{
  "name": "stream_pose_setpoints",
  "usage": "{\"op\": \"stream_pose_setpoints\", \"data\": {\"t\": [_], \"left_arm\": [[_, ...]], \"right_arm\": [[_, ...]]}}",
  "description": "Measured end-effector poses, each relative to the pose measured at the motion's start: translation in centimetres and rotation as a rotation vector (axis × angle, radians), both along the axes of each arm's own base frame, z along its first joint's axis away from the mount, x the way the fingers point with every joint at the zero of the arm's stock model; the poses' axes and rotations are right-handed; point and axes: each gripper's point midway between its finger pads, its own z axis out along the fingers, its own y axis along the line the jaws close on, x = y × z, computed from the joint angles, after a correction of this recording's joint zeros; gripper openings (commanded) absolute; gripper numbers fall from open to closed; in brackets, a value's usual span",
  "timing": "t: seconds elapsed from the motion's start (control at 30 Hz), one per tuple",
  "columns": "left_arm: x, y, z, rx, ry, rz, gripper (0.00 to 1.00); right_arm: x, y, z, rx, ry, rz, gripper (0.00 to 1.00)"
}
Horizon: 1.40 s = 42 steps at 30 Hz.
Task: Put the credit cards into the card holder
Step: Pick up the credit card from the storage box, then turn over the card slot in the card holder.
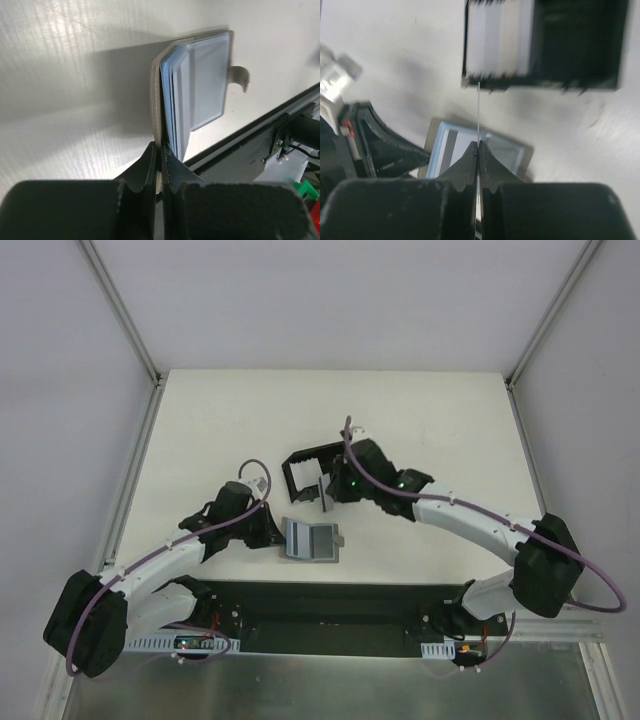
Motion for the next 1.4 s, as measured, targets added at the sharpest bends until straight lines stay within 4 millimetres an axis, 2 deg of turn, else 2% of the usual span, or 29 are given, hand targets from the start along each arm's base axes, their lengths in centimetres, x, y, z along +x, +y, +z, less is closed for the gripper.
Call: {"op": "stream_pose_setpoints", "data": {"t": [0.13,0.23,0.5,0.73,0.97,1.07,1.17,1.4], "left_arm": [[0.0,-0.3,2.1,-0.044,-0.036,0.001,0.0],[-0.1,-0.6,3.4,-0.076,-0.053,-0.003,0.0],[-0.1,-1.1,6.1,-0.053,-0.067,-0.021,0.0],[-0.4,-0.3,4.8,0.018,-0.029,0.003,0.0],[-0.2,0.1,4.5,0.038,-0.03,0.018,0.0],[-0.2,0.1,4.5,0.038,-0.031,0.018,0.0],[-0.2,0.1,4.5,0.041,-0.032,0.021,0.0],[-0.1,0.1,4.5,0.043,-0.033,0.023,0.0]], "right_arm": [[-6.2,2.7,-4.2,-0.004,0.079,0.032,0.0],[-7.9,3.0,-5.8,-0.007,0.109,0.003,0.0],[-6.5,2.7,-5.4,0.015,0.068,-0.105,0.0],[-7.6,3.8,-4.8,0.024,0.038,-0.086,0.0],[-7.2,5.8,-1.9,0.098,-0.005,-0.067,0.0],[-7.1,6.6,-1.2,0.113,-0.014,-0.055,0.0],[-7.2,7.3,-1.4,0.114,-0.009,-0.041,0.0],[-7.6,8.0,-3.7,0.072,0.032,-0.013,0.0]]}}
